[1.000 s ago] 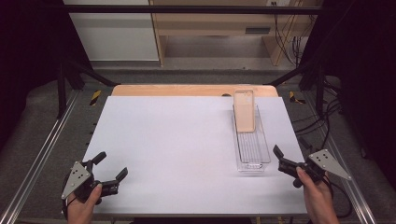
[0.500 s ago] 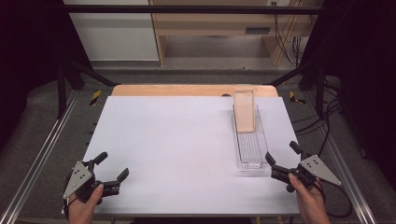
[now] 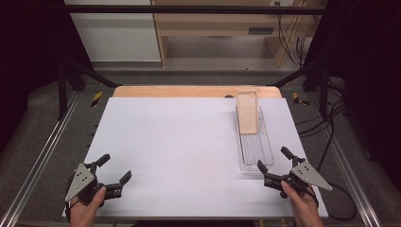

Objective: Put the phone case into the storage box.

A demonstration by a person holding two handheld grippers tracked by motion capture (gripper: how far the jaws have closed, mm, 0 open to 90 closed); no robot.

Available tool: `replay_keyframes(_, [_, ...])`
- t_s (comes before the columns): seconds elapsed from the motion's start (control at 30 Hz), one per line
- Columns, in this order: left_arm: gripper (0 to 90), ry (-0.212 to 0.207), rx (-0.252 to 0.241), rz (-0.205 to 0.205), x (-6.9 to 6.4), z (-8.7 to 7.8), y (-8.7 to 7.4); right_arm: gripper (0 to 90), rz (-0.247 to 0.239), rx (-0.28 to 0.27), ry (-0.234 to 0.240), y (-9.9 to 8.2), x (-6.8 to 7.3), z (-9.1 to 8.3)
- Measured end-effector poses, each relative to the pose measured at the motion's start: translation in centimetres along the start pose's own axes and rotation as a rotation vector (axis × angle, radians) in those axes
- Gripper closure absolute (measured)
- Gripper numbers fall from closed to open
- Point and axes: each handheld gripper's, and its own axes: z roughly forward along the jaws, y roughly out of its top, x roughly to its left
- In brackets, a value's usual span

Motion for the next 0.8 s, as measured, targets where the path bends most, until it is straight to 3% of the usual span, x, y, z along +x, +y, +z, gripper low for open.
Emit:
replay_keyframes(0.3, [1.4, -0.002, 0.0, -0.002, -0.3, 0.0, -0.1, 2.7, -0.011, 0.0, 0.022, -0.2, 1.1, 0.7])
replay_keyframes(0.8, [1.4, -0.017, -0.002, -0.001, -0.9, -0.1, -0.4, 1.8, 0.012, 0.013, 0.049, -0.5, 1.9, 1.6])
